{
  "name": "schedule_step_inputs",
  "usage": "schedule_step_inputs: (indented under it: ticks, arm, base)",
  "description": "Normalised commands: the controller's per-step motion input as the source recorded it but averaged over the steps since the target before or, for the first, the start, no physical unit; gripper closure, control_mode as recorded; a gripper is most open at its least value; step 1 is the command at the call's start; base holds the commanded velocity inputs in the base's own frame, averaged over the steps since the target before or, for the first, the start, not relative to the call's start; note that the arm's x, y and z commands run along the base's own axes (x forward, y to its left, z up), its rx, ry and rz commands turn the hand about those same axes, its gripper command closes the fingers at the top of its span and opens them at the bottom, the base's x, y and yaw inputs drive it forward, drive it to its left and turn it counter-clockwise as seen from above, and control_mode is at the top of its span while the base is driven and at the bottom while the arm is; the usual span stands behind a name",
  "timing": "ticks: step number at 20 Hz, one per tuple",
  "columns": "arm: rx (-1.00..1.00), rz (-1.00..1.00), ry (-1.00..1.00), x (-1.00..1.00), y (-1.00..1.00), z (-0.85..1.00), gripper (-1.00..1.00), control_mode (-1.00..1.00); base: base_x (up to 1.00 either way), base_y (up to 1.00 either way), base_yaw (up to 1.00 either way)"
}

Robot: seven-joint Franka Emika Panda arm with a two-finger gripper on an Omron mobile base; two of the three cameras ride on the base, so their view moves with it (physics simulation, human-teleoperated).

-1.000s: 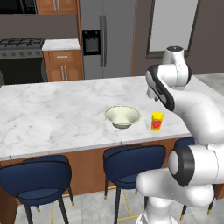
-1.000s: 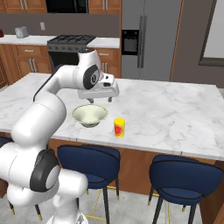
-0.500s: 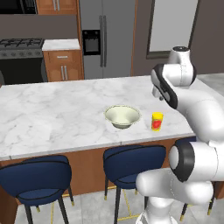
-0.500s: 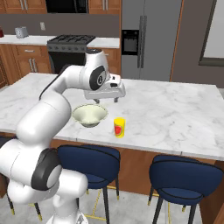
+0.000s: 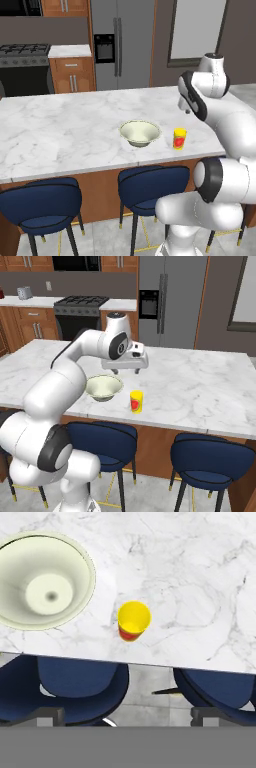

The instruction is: Place the cup inside the bowl on the dining table and move the bowl to any counter.

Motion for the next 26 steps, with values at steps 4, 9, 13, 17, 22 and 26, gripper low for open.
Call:
schedule_step_inputs:
  ticks: [4, 9, 13, 17, 22, 26]
  arm:
    - [0.03, 0.0, 0.0, 0.0, -0.12, -0.01, -1.0, -1.0]
    - [0.0, 0.0, 0.0, 0.13, -0.01, -0.02, -1.0, -1.0]
    - [0.0, 0.01, 0.0, 0.29, 0.0, -0.02, -1.0, -1.0]
    - [0.0, 0.04, 0.0, 0.29, 0.0, 0.0, -1.0, -1.0]
    - [0.0, 0.04, 0.0, 0.2, 0.0, 0.0, -1.0, -1.0]
    - [0.0, 0.04, 0.0, 0.03, -0.07, 0.0, -1.0, -1.0]
  base:
    - [0.0, 0.0, 0.0]
    - [0.0, 0.0, 0.0]
    - [0.0, 0.0, 0.0]
    - [0.0, 0.0, 0.0]
    - [0.0, 0.0, 0.0]
    - [0.0, 0.0, 0.0]
